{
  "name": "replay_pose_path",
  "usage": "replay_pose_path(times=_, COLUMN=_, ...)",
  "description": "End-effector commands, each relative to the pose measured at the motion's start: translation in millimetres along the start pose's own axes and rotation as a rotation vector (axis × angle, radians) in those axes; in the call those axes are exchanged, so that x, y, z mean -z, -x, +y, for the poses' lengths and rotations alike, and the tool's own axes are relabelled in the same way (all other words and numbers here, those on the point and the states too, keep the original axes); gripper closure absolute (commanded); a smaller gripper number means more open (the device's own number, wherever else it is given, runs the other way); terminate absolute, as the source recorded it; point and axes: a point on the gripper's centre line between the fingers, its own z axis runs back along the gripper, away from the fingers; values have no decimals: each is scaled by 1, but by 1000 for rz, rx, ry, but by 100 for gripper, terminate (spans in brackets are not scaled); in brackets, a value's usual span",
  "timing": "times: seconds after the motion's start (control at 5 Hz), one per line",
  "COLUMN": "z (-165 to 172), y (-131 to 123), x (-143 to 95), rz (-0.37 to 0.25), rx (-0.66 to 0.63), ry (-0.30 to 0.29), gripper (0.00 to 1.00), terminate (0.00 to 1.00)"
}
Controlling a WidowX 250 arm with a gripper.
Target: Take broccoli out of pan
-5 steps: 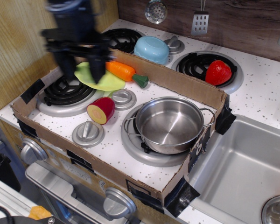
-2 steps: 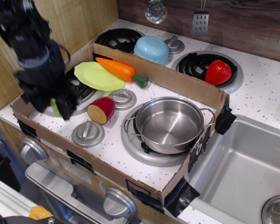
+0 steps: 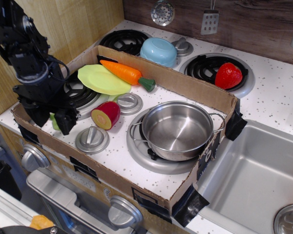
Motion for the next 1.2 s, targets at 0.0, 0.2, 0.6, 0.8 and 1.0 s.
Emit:
replay_pose_path(times=0.0, z=5, y=-19, x=-5, rz=-52, rx=49, ry=27, gripper=0, terminate=0)
replay_pose_path(times=0.2, z=3, y=-25, x=-17, rz=-62, rx=68, ry=34, gripper=0, terminate=0)
replay_pose_path(times=0.6, z=-5, y=-50, x=-79, rz=16, rx=90, ry=-58, gripper=0, terminate=0)
replay_pose_path(times=0.8, z=-8, y=-48, x=-90, rz=-7, rx=95, ry=-13, gripper=0, terminate=0)
replay_pose_path(times=1.0, z=-21, y=-53, x=-95, rz=-9, rx=82, ry=10, gripper=0, terminate=100)
